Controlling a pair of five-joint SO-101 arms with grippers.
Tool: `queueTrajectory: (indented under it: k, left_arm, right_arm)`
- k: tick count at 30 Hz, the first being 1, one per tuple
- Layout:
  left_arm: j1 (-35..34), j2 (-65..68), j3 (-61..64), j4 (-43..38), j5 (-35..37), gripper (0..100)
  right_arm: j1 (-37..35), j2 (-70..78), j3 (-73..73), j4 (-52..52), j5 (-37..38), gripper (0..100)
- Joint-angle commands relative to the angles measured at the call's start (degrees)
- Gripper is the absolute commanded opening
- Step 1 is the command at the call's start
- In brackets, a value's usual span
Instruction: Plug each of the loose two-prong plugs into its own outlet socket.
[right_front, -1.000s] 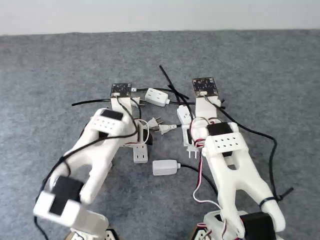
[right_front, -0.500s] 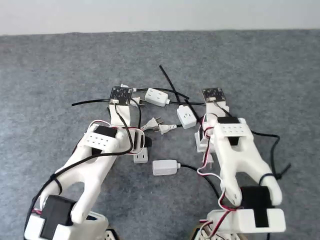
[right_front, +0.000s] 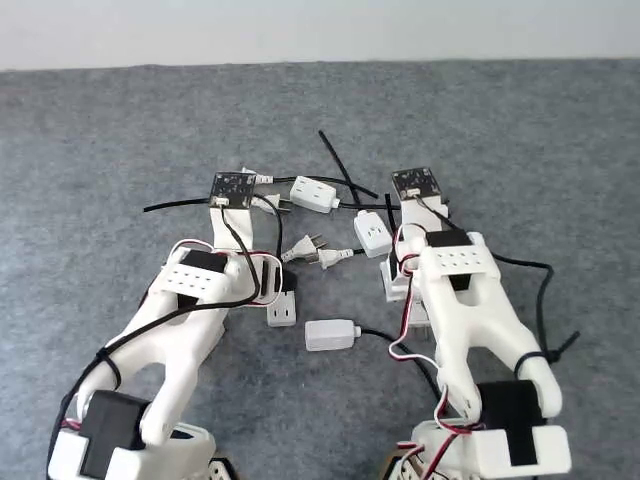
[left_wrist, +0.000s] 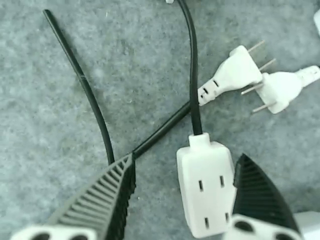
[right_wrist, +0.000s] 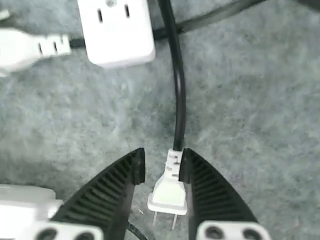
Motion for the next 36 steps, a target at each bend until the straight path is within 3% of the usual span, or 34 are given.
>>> queueTrajectory:
  k: [1,18,36]
  left_arm:
    - [-0.35,-2.11,-0.92,-1.49,-0.7,29]
    - [-0.35,-2.2,-1.01,-1.49,-0.7,29]
    - [-0.35,-2.2,-1.1,-1.49,-0.7,29]
  right_arm:
    - [-0.13,-4.18,-0.35,1.63,1.49,11.7]
    - [3.82,-4.26,1.85,1.19,7.3,11.7]
    - [1.89,-1.01,2.37,-1.19,6.42,11.7]
